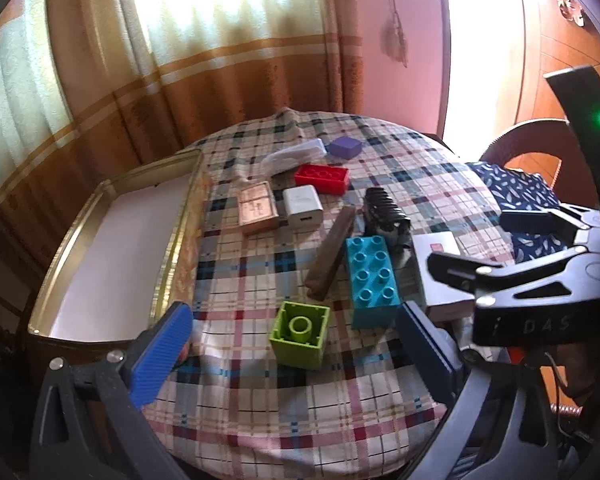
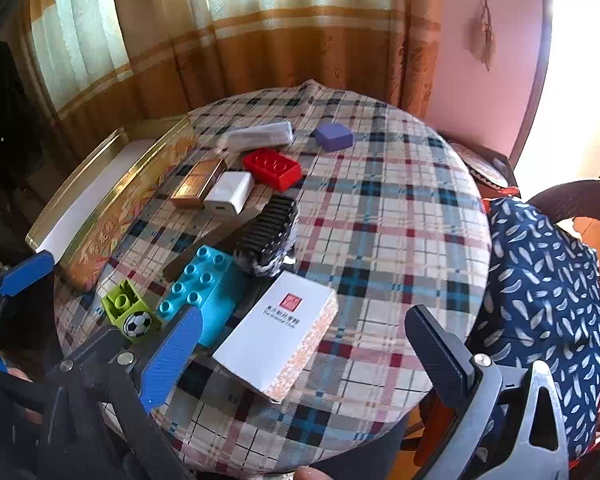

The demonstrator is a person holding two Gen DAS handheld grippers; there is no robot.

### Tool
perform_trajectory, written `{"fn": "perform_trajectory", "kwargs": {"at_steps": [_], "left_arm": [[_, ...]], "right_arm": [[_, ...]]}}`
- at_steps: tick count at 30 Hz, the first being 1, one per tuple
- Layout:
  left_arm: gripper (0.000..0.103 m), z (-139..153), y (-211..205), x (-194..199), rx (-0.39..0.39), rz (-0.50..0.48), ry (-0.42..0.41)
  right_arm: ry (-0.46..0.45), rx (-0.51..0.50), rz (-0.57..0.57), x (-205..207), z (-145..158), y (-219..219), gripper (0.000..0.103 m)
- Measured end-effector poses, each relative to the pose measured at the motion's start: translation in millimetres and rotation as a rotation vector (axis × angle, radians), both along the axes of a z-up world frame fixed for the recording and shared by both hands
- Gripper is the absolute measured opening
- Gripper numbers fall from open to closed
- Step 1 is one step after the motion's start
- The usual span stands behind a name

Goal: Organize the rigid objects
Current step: 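Grasp the lime-green Duplo brick with the left tool while the right tool grasps the patterned box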

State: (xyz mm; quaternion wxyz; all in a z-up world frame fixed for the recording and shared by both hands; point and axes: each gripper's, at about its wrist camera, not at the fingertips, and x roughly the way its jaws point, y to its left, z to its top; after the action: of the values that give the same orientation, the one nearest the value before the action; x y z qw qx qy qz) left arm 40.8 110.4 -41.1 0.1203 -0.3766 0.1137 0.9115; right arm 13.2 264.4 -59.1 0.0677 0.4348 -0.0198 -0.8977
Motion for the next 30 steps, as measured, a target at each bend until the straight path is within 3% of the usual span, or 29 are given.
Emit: {"fn": "perform_trajectory", "kwargs": {"at_steps": [4,6,12,23,30], "left_arm": [[0.099,-4.6,0.7,-3.5,0.017,-0.022,-0.02],[0.097,-6.3,-1.2,-6.3,0.035,-0.03,-0.038],[0.095,-13.6,-8.4,-15.2,0.084,-0.027,-0.086],[0.085,-33.9,-8.3,-29.7,0.109,-0.03,-0.182],[0.084,-35.9,-11.4,-35.1,0.097,-0.006,-0.18]], "right_arm": [[-0.01,-0.013,-0.002,-1.5,-3.6,0.5,0.099],[-0.024,-0.019,-0.008,-3.0,-6.0,2.2,0.092],[-0.04,-0.019,0.001,-4.7,-10.9,0.8,0.09],[-0.064,-0.009,0.039,-8.1,-20.5,-5.9,0.078],[-0.058,-0.003,0.068,-8.0,-20.7,-10.6,0.075]]}}
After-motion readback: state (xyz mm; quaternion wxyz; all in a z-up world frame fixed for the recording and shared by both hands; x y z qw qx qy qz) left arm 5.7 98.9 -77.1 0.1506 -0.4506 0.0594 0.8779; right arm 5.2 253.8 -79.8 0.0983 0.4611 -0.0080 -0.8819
